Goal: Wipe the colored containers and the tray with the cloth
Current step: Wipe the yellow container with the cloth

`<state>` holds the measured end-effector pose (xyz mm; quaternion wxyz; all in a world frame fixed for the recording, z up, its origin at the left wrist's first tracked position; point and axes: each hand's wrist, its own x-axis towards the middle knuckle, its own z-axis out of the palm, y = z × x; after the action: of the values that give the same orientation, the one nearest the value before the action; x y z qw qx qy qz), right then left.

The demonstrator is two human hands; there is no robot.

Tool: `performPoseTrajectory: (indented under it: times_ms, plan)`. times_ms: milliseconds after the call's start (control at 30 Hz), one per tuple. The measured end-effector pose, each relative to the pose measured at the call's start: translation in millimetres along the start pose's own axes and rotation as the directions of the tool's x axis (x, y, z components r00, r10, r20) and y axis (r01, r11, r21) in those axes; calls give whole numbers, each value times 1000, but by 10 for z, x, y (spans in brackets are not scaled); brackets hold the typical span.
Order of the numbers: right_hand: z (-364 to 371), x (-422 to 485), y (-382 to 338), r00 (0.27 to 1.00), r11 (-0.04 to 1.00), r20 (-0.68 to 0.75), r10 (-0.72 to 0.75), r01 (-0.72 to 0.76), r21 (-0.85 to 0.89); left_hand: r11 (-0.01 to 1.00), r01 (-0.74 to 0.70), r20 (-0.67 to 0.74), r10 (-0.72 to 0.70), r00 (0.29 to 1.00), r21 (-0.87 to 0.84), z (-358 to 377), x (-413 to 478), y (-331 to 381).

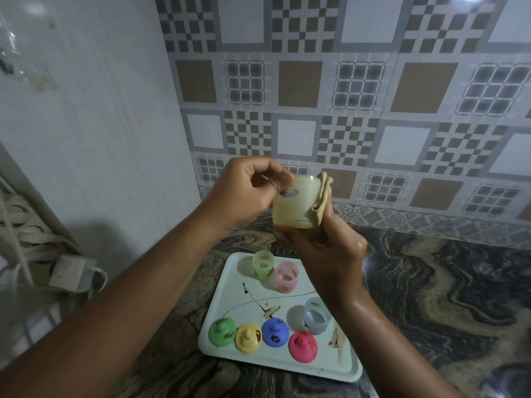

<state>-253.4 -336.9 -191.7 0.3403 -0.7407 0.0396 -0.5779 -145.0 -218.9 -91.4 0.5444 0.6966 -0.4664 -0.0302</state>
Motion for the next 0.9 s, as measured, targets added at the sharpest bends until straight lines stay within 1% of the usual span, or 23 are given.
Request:
performPoseTrajectory:
  times_ms: [67,133,200,267,333,367,433,467,533,600,700,767,833,900]
  plan:
    - [9,-28,-8,1000,999,12,-20,20,-47,989,-79,-7,80,997,123,54,-40,90]
    - [1,-41,63,999,999,17,40,-40,-25,980,-107,-3,109,994,169,70,-77,159]
    - [-28,-28,110,995,995,-6,100,-100,28,992,-75,-3,76,997,103,26,-69,143]
    - [-56,8,104,987,983,6,158,-158,90,1000,-13,14,13,1000,22,-29,-40,72]
    - [-44,43,57,985,982,58,164,-169,87,998,11,-1,-11,1000,57,-29,-23,20]
    - [-23,47,44,989,991,62,132,-133,26,994,2,-13,0,1000,106,-10,-24,18]
    - [25,43,29,999,990,40,20,-14,-141,977,-44,-37,53,998,210,47,-39,44]
    - [33,50,16,999,982,26,-31,36,-186,973,-62,-55,76,996,224,70,-48,54]
    - [18,71,-8,994,969,11,-106,106,-224,974,-74,-87,95,992,215,76,-53,55]
    - [12,67,16,990,962,15,-140,139,-233,978,-56,-94,76,993,200,50,-43,34]
    - [21,20,75,989,975,49,-142,148,-165,983,-25,-68,38,997,182,-12,-17,-14]
    - [16,-10,65,993,991,70,-100,106,-85,986,-4,-43,11,999,165,-38,-8,-42]
    - [17,-33,33,998,999,65,9,-12,44,989,22,-34,-18,999,145,-50,-6,-69]
    - [32,-32,12,992,974,44,121,-127,187,991,39,-35,-34,999,131,-61,-8,-97]
